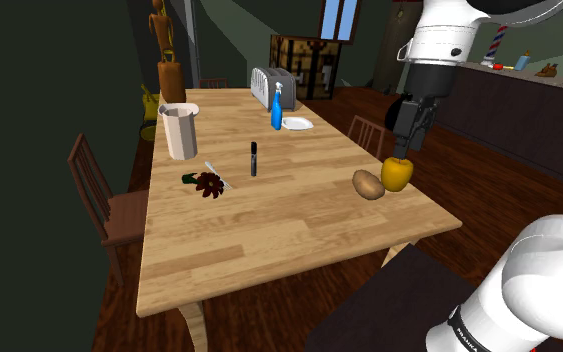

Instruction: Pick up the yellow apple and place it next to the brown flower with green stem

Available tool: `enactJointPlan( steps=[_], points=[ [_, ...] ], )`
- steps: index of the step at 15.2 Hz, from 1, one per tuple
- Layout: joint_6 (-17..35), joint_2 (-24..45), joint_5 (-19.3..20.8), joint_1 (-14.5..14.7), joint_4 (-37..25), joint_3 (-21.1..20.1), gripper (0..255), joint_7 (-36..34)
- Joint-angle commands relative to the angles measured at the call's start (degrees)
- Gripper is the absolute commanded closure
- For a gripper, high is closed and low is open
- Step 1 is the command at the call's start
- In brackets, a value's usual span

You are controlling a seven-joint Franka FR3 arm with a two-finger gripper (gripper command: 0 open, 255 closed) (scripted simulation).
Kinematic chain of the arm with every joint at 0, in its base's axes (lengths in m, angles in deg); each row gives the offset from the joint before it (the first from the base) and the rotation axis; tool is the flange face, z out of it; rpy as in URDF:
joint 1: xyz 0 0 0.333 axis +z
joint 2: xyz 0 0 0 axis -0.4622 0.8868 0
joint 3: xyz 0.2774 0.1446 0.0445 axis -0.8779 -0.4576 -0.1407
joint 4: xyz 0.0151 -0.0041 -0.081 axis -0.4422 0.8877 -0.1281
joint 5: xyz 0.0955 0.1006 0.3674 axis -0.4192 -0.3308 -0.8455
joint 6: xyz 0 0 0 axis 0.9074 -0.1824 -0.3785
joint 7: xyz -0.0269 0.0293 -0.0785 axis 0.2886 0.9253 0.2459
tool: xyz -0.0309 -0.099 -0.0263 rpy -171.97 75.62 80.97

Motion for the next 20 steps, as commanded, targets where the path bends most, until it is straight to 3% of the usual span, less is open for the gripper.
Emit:
enactJointPlan(
  steps=[1,11,20],
  points=[
    [0.0,0.0,0.0,0.0,0.0,0.0,0,0.0],
    [7.4,11.2,7.4,-4.0,-2.1,11.3,0,12.2],
    [13.5,26.0,9.5,-6.3,-9.8,20.8,0,23.2]
  ],
)
